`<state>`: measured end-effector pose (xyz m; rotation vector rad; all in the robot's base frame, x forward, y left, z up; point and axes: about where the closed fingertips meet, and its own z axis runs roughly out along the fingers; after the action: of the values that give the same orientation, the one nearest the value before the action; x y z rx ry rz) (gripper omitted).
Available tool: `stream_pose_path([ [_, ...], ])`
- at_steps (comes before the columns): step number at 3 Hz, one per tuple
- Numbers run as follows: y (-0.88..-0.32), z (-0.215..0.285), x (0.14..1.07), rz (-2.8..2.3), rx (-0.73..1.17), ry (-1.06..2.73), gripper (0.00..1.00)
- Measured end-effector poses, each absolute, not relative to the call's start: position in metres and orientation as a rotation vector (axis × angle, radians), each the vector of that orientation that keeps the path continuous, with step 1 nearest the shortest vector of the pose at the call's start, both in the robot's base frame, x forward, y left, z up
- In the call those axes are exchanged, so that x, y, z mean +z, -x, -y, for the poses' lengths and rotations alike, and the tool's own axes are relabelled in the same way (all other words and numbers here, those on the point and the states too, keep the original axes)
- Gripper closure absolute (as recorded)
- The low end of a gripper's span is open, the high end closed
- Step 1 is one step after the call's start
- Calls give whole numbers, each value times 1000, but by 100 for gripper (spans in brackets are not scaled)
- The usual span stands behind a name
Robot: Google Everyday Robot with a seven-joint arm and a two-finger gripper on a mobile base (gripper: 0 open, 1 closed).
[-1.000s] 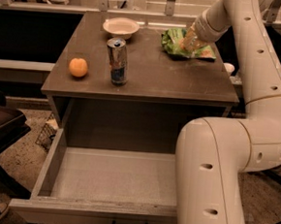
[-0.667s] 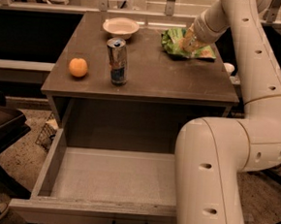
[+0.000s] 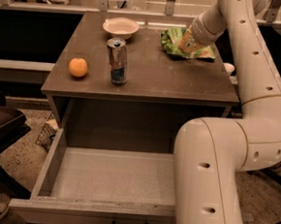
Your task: Place green rice chip bag into top drawer
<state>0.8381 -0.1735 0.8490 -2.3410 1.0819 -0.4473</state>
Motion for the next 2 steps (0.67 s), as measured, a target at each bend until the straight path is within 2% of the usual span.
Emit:
stream_pose_path([
  [1,-840,171,845,-1081,-442,2343,15],
  [2,-841,169,841,-1081,-437,2345,0],
])
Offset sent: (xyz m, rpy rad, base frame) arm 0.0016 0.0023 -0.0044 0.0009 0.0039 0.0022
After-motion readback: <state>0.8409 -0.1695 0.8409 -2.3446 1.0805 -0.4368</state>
